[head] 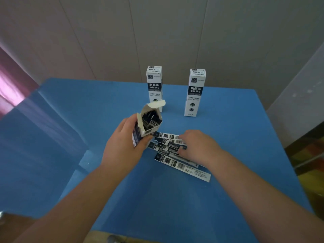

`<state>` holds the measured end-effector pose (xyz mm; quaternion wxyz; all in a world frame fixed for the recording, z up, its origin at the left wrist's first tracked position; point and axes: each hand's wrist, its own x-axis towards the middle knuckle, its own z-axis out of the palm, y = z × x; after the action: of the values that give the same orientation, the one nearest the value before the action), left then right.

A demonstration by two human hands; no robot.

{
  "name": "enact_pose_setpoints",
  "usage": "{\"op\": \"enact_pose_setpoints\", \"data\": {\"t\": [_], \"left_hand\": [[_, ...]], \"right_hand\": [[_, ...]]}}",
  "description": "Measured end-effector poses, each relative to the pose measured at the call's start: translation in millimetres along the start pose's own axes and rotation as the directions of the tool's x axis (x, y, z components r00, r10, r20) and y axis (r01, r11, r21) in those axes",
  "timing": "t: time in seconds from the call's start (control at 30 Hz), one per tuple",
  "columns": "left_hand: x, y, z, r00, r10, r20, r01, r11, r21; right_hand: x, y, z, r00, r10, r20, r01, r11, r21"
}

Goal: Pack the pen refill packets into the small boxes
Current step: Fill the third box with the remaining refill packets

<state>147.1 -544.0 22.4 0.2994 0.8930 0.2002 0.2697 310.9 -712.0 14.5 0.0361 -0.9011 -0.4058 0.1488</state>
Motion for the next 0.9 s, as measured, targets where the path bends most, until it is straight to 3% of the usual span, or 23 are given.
{"op": "enact_pose_setpoints", "data": {"t": [0.53,0.9], "left_hand": [[0,0,1,1.0,0.0,-0.007,0.0,1.0,0.017],[1,-3,1,1.0,-0.021,-0.001,0.021,1.0,0.0]], "right_hand": [[12,-7,6,0.999,0.019,-0.032,-0.024,0.983,-0.179],[1,4,-35,0.992,0.039,-0.124,-0.037,0.999,0.015]]}}
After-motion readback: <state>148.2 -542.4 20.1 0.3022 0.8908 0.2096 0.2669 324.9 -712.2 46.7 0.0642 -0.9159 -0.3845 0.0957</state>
